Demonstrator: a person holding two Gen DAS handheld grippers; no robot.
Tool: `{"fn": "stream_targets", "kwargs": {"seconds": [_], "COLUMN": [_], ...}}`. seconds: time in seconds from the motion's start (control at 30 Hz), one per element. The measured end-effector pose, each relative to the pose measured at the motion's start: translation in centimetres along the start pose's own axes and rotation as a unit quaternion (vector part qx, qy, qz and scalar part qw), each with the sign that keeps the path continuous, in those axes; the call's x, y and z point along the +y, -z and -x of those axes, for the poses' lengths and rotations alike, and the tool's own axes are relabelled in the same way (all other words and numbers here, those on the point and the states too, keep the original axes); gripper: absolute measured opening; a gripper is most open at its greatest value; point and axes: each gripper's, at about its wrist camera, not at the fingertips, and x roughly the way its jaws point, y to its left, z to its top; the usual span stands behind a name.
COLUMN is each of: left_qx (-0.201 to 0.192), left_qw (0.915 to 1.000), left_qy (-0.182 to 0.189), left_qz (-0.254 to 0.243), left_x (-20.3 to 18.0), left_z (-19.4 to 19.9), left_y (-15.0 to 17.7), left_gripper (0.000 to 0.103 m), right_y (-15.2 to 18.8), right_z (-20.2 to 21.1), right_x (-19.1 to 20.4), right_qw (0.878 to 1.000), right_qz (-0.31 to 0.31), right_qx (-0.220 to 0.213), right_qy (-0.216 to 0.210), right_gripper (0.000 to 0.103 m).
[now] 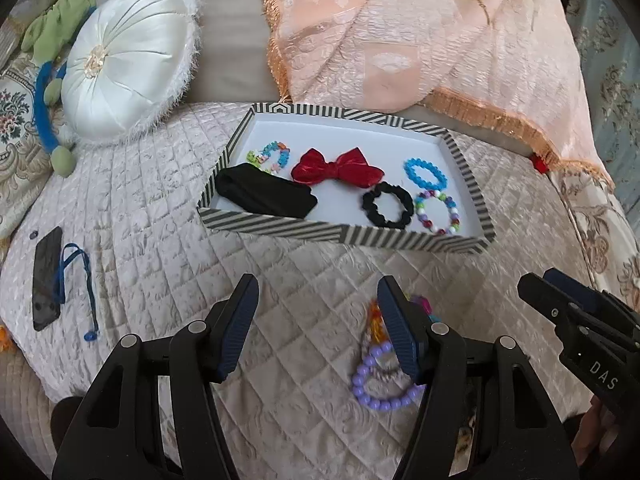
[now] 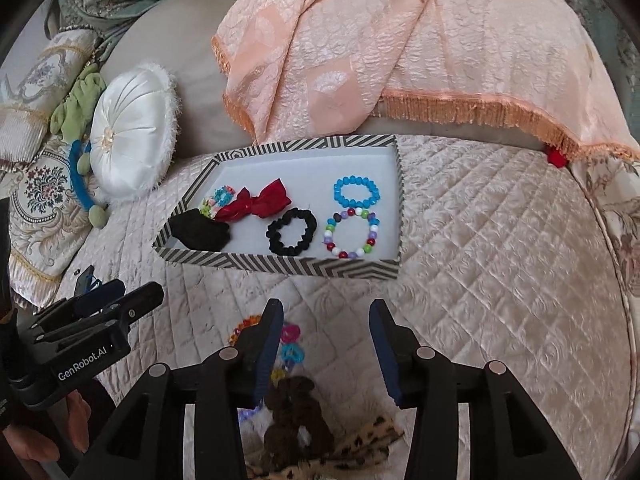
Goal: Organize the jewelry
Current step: 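Move left tool toward purple bead bracelet while right tool approaches brown scrunchie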
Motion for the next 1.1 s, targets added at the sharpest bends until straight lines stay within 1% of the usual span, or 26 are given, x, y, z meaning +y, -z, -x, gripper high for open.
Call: {"fn": "stream_targets", "kwargs": {"seconds": [0.27,0.53,0.77,0.9,1.1], "left_qx": [-0.004,0.01,0.044,0.075,0.113], "left_qw": [0.9999,0.9997,0.9981,0.9951,0.9901], "left_qy": [0.006,0.021,0.042,0.064,0.083], "left_qz": [-0.01,0.001,0.002,-0.001,-0.013], "left_x": [-0.6,0.3,0.6,0.8,0.7], "left_z": [1.7,2.1,0.9,-0.6,-2.7], "left_y": [1.5,2.2,3.4,4.4,6.1], "left_gripper": [0.062,0.062,0.062,0.062,0.062], "right_y": [1.8,3.3,4.2,4.5,4.8], "right_z": [1.9,3.1,3.1,2.9,2.1], "right_x": [-0.4,-1.4,-2.5,-2.9,-2.8], "right_qw": [1.0,1.0,1.0,1.0,1.0], "right_qz": [0.006,0.004,-0.002,-0.004,0.004], "right_qx": [-0.001,0.003,0.013,0.02,0.031], "right_qy": [0.003,0.009,0.013,0.013,0.001], "right_gripper": [0.046,0.046,0.046,0.046,0.046]}}
